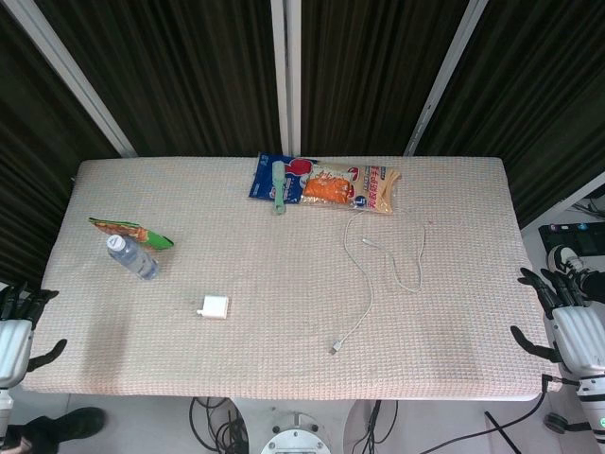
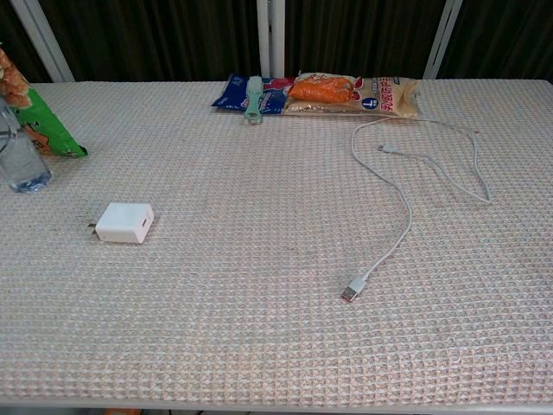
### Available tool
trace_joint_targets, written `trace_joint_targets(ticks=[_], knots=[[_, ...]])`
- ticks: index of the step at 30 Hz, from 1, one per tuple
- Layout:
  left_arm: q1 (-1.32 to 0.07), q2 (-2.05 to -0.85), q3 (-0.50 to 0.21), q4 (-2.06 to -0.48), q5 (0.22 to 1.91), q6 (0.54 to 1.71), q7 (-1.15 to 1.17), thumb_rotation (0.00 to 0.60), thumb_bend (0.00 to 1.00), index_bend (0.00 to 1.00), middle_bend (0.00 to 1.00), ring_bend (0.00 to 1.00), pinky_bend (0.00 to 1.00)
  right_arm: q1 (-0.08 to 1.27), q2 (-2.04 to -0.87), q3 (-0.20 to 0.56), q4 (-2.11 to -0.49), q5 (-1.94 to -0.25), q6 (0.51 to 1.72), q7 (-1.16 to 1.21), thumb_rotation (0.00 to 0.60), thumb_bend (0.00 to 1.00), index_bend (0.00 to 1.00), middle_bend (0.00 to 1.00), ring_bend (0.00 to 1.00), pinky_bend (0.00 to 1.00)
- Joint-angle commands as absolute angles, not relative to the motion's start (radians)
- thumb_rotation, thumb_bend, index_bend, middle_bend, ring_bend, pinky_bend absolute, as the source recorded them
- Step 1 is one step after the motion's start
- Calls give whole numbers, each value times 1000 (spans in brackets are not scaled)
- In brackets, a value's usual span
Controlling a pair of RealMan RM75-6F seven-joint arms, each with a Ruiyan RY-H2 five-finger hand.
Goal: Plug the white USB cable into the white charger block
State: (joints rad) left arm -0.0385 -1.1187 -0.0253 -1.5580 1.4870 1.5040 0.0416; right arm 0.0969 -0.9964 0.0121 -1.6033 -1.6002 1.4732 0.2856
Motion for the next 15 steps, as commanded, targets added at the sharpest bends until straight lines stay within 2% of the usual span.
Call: trace_joint_targets(ticks=[1, 9, 15], knots=[[-39, -1120, -26, -1557, 1486, 1502, 40, 600, 187, 205, 191, 2, 0, 98, -997, 12, -1605, -1601, 1473, 284, 600, 229, 40, 181, 33, 0], [-34, -1122, -20, -1554, 1492, 1509, 35, 600, 187, 205, 190, 2, 0, 115, -995, 5, -1615, -1633, 1456, 269, 600, 229, 41, 181, 33, 0], [-31, -1120, -20, -1560, 1501, 1520, 36, 600, 187, 205, 191, 2, 0, 193, -978, -11, -1670, -1756, 1391, 196, 600, 229, 44, 187, 33, 0]])
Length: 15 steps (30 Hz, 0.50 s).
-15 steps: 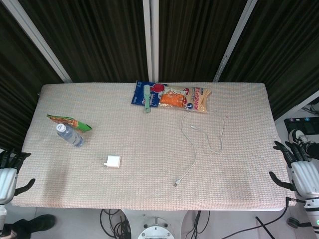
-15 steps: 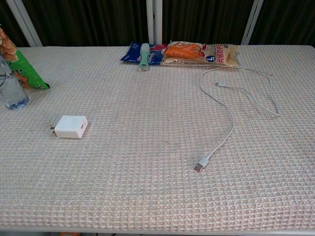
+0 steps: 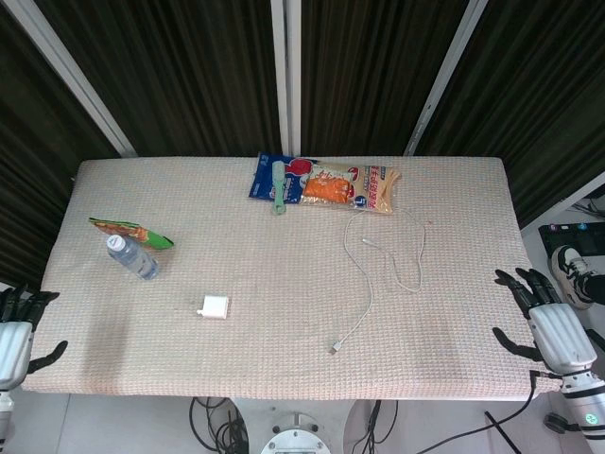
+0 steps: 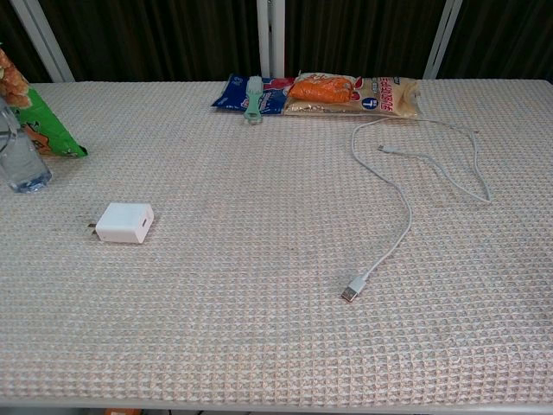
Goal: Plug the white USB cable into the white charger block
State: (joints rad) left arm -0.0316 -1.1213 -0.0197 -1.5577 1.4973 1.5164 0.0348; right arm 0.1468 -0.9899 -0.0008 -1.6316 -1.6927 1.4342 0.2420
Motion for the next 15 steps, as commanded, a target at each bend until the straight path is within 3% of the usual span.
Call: trace_joint_targets(ticks=[1, 8, 15], knots=[[-31, -1118, -20, -1563, 1504, 1524, 37, 600, 187, 205, 191, 2, 0, 218, -973, -14, -1693, -1789, 1366, 168, 600, 229, 49, 192, 33, 0], [-26, -1110, -18, -1577, 1509, 1532, 44, 600, 187, 205, 191, 2, 0, 380, -998, -11, -1835, -1892, 1120, -52, 600, 244, 168, 247, 37, 0], [-25, -1106, -16, -1579, 1510, 1530, 45, 600, 187, 205, 191, 2, 0, 483, -1154, 30, -1832, -1841, 914, -314, 600, 244, 302, 288, 48, 0]])
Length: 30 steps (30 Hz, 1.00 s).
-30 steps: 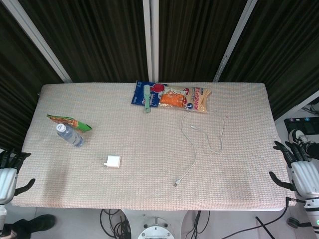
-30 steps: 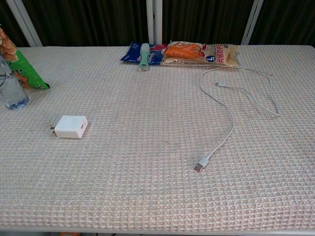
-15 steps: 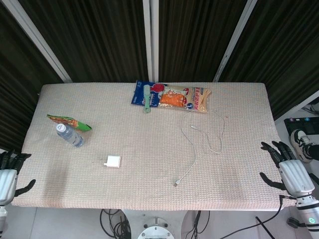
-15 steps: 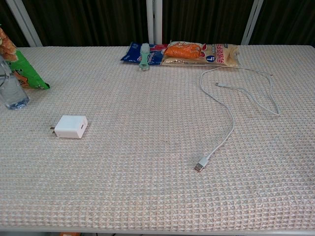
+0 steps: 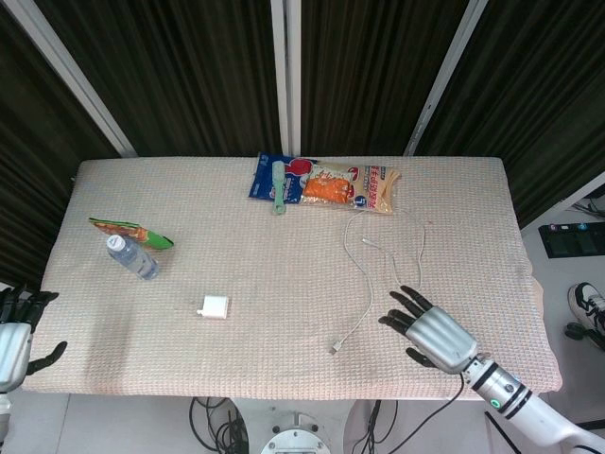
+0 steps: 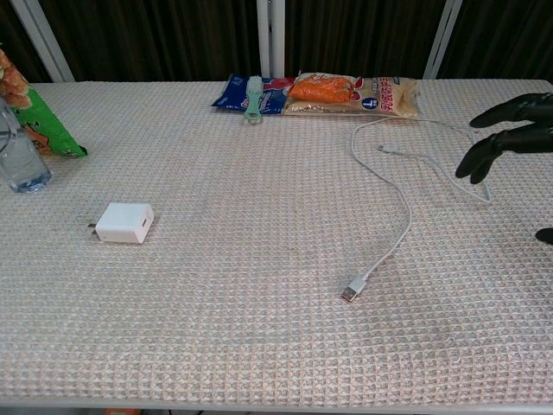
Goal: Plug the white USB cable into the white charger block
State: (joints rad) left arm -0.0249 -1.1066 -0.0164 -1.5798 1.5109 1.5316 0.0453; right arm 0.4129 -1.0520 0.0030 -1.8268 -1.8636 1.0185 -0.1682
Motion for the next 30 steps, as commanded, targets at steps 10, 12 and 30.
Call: trace_joint_targets(ticks=[10, 12, 30], knots=[[-30, -1115, -18, -1554, 1498, 1512, 22, 600, 187, 205, 191, 2, 0, 524, -1358, 35, -1706, -1790, 871, -478, 600, 260, 386, 304, 48, 0], [-32, -1119, -18, -1547, 1497, 1506, 16, 600, 187, 206, 191, 2, 0, 525, -1388, 29, -1678, -1783, 879, -484, 600, 261, 389, 305, 48, 0], [-37, -1139, -18, -1502, 1493, 1492, -24, 600, 187, 212, 191, 2, 0, 544, -1529, -10, -1542, -1750, 940, -449, 600, 307, 438, 334, 67, 0]])
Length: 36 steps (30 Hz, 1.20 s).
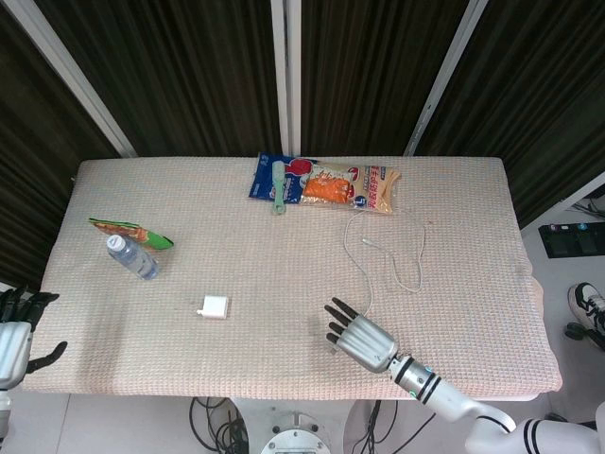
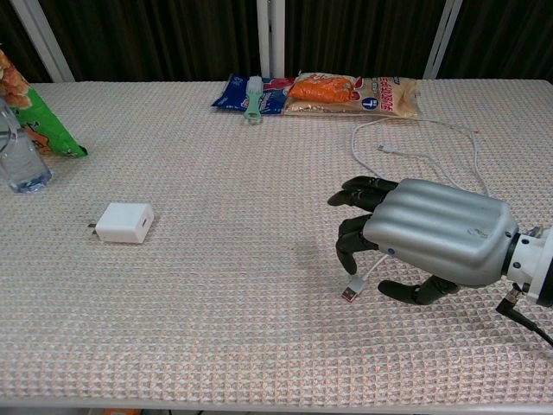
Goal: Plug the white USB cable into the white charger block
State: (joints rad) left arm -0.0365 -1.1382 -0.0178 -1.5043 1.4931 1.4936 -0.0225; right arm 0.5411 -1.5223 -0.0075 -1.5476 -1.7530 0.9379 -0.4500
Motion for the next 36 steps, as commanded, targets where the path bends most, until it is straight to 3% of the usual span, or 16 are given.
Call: trace_joint_targets(ticks=[1, 20, 36], knots=[[-38, -1140, -18, -1500, 1493, 1492, -25, 600, 187, 212, 191, 2, 0, 546, -1533, -12, -1539, -1747, 940, -450, 600, 307, 438, 334, 67, 0], [-39, -1154, -15, -1465, 1493, 1486, -55, 600, 187, 212, 190, 2, 0, 565, -1580, -28, -1500, -1704, 957, -464, 600, 327, 480, 348, 82, 0], [-38, -1152, -15, -1452, 1500, 1492, -69, 600, 187, 212, 191, 2, 0, 554, -1596, -34, -1499, -1692, 1023, -438, 600, 332, 581, 397, 145, 5]])
